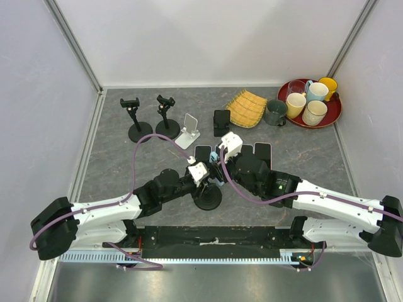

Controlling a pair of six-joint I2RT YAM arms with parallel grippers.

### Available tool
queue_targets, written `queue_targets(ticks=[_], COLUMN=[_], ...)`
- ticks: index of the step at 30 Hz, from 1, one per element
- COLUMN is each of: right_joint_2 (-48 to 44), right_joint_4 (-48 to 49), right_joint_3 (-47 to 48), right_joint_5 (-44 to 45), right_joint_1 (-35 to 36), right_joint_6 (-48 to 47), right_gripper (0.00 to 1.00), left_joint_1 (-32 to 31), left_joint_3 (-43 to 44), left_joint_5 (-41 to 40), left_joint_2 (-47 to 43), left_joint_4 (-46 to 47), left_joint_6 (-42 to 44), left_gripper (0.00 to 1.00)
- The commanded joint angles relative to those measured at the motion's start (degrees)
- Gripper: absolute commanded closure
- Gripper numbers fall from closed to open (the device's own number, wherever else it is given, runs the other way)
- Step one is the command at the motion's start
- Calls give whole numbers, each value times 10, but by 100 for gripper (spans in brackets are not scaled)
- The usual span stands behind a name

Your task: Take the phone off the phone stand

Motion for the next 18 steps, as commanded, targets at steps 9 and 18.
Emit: queue_targets(ticks=[9,18], right_joint_2=[-6,0], right_joint_4=[14,-60], right_joint_3=[0,17], right_joint_5=[-25,-10], right_joint_1=[4,7], right_joint_6=[-10,22], right_gripper=[100,100], left_joint_1=[1,1], left_joint_3=[16,-9], left_joint_5=[-9,-180], left_joint_2=[27,16], left_joint_4=[50,60], left_joint_6=[9,-83], left_gripper=[74,98])
